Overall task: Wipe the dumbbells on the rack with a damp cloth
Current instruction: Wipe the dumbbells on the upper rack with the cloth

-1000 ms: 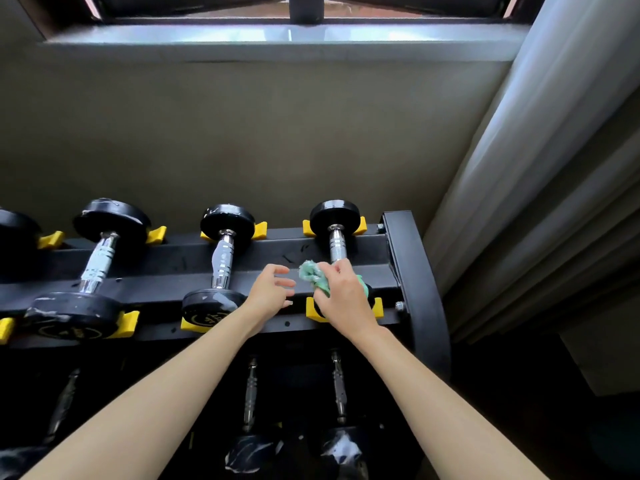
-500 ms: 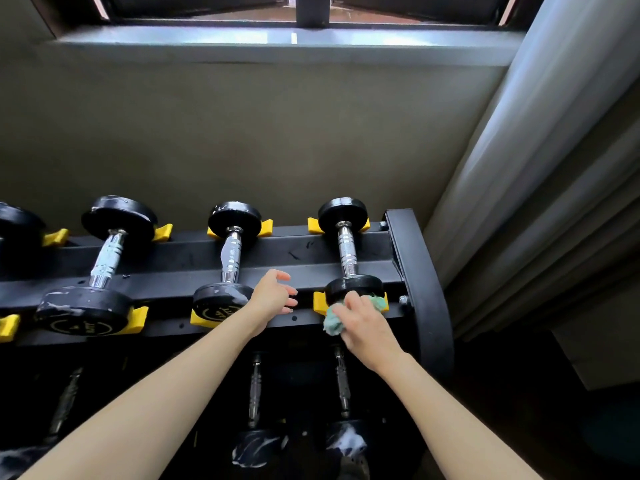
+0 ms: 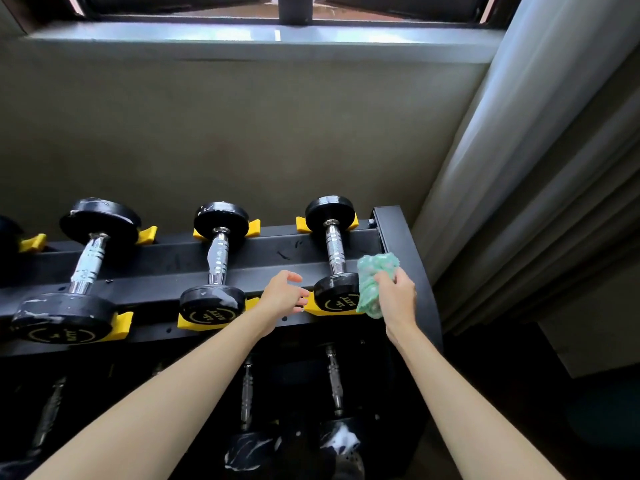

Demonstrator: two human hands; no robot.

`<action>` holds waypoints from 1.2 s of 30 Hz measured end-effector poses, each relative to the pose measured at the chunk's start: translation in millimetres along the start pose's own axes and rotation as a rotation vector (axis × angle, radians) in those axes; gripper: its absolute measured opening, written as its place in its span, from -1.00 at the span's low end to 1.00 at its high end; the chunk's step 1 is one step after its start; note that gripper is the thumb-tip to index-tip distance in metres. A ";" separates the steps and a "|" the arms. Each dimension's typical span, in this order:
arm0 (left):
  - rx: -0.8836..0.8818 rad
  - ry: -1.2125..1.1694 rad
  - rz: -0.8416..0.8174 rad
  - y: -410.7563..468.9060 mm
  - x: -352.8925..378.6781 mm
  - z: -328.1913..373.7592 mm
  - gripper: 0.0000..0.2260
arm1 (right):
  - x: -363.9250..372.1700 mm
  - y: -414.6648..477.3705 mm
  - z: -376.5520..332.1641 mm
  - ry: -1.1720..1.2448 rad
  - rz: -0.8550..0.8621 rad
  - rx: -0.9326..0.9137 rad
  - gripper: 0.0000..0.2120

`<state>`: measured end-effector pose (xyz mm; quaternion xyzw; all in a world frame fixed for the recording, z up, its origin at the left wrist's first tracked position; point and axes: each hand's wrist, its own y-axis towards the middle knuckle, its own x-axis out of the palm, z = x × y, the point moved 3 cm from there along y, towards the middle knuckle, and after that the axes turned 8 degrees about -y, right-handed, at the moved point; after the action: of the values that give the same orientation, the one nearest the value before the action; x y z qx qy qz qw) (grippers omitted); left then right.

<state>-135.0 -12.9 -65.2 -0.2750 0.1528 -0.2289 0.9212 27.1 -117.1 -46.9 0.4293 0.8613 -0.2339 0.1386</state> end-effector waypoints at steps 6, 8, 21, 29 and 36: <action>-0.031 -0.138 -0.033 1.1 -4.4 -4.0 -0.60 | 31.6 -18.7 -26.6 -0.257 -0.104 -0.336 -0.91; -0.065 -0.221 -0.057 2.0 -8.5 -9.4 -0.57 | 43.2 -25.3 -28.5 -0.337 -0.167 -0.420 -0.91; -0.009 -0.456 -0.225 17.6 -6.2 36.4 -0.74 | 27.6 31.9 -63.9 0.337 -0.400 -0.129 -0.83; 0.268 -0.114 0.062 69.7 6.8 90.1 -0.82 | 39.0 104.7 -72.2 0.033 -0.412 -0.346 -0.66; 0.436 0.359 0.346 109.9 19.4 90.8 -0.84 | 59.7 132.4 -51.7 -0.217 -0.273 -0.500 -0.71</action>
<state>-44.4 98.7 -58.8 0.0033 0.3048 -0.1414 0.9419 96.2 19.2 -66.7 0.2348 0.9220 -0.0758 0.2984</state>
